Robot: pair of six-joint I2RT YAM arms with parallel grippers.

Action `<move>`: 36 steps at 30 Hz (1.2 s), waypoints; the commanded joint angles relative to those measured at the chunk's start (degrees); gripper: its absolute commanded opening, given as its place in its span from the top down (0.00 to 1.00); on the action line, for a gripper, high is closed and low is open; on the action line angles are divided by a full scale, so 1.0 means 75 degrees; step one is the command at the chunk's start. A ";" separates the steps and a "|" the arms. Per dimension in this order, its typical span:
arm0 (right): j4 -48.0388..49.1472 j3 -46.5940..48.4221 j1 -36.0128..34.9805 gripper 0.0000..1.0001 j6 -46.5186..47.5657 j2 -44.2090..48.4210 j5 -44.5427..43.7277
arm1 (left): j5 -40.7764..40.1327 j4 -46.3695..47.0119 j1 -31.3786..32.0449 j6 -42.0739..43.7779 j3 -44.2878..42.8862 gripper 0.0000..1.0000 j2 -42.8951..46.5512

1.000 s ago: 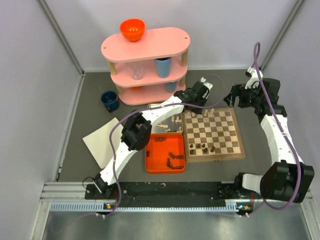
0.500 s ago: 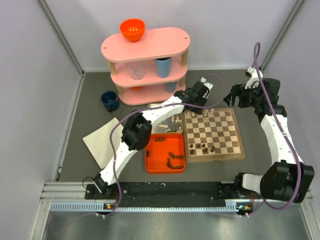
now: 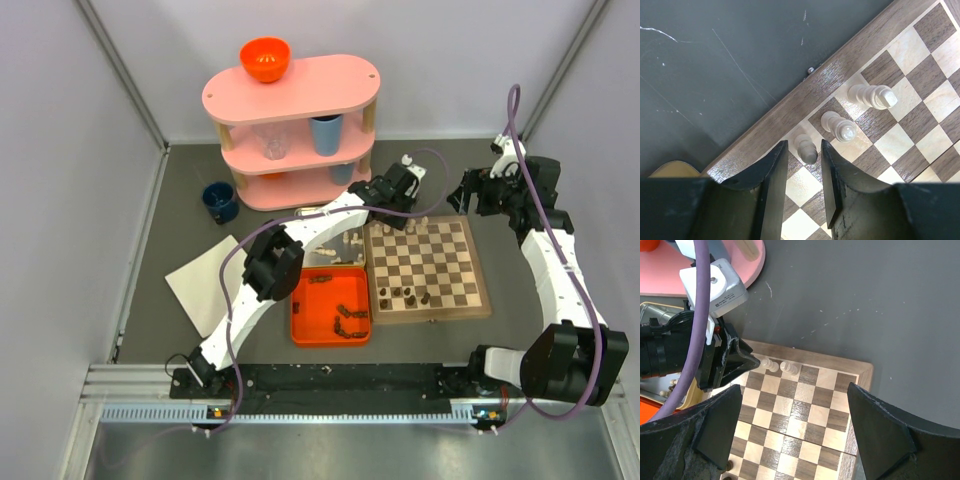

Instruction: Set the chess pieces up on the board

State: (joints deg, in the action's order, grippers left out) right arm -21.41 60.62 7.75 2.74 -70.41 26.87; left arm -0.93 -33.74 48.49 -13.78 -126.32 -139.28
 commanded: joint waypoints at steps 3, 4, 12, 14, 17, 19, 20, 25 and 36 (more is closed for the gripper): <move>0.0358 -0.0008 0.0080 0.14 -0.0073 0.0013 0.0120 | 0.0007 0.0069 0.0004 0.0033 -0.0302 0.61 0.0032; 0.0358 -0.0008 0.0080 0.15 -0.0073 0.0025 0.0132 | 0.0007 0.0068 0.0015 0.0033 -0.0302 0.60 0.0044; 0.0358 -0.0008 0.0080 0.15 -0.0073 -0.0010 0.0190 | -0.0005 0.0080 0.0015 0.0091 -0.0360 0.57 0.0184; 0.0358 -0.0008 0.0080 0.15 -0.0073 -0.0010 0.0202 | -0.0005 0.0092 0.0003 0.0091 -0.0360 0.57 0.0231; 0.0358 -0.0008 0.0080 0.15 -0.0073 -0.0022 0.0202 | -0.0028 0.0104 0.0004 0.0091 -0.0360 0.57 0.0301; 0.0358 -0.0008 0.0069 0.14 -0.0073 -0.0034 0.0214 | -0.0028 0.0115 0.0015 0.0091 -0.0360 0.57 0.0337; 0.0358 -0.0008 0.0080 0.14 -0.0073 -0.0034 0.0225 | -0.0028 0.0115 0.0015 0.0091 -0.0360 0.57 0.0372; 0.0347 -0.0008 0.0080 0.15 -0.0073 -0.0034 0.0226 | -0.0145 0.0115 0.0004 0.0126 -0.0325 0.57 0.0489; 0.0358 -0.0020 0.0080 0.14 -0.0061 -0.0034 0.0237 | -0.0251 0.0186 0.0003 0.0173 -0.0278 0.57 0.0840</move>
State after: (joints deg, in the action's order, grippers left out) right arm -21.41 60.62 7.75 2.72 -70.67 27.94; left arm -1.85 -33.89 48.49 -13.32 -126.63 -138.80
